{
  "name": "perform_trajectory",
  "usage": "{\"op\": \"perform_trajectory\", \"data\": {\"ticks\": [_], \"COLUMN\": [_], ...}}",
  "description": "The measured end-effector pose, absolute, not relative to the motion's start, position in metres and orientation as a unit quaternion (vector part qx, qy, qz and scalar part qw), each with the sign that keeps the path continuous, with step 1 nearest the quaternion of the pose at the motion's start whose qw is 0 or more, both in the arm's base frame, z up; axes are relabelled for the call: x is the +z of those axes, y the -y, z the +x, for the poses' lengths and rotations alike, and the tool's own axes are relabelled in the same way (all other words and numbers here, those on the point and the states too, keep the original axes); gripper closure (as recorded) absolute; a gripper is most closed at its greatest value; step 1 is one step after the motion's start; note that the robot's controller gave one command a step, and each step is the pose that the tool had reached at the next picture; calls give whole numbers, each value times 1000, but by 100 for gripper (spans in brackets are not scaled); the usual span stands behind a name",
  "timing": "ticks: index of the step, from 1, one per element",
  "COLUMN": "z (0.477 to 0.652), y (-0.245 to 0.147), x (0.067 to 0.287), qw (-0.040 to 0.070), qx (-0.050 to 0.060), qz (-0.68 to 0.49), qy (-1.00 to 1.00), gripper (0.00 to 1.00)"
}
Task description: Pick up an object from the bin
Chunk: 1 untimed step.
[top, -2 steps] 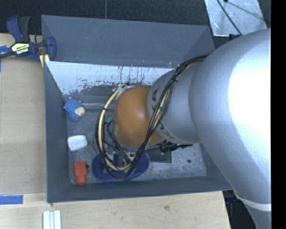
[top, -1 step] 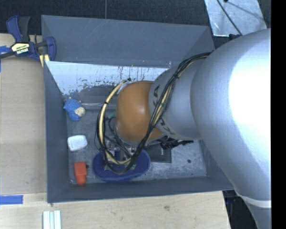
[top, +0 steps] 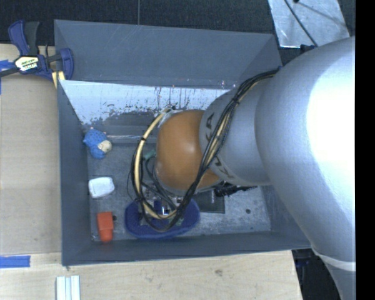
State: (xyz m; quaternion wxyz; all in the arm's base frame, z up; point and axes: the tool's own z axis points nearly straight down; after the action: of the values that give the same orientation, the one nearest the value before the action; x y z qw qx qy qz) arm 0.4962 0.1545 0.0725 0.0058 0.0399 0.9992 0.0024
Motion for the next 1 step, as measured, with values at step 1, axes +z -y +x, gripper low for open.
{"op": "perform_trajectory", "data": {"ticks": [1], "z": [503], "y": [-153], "x": [71], "qw": [1], "qx": [2], "qz": [99], "qy": [-995], "gripper": [100]}}
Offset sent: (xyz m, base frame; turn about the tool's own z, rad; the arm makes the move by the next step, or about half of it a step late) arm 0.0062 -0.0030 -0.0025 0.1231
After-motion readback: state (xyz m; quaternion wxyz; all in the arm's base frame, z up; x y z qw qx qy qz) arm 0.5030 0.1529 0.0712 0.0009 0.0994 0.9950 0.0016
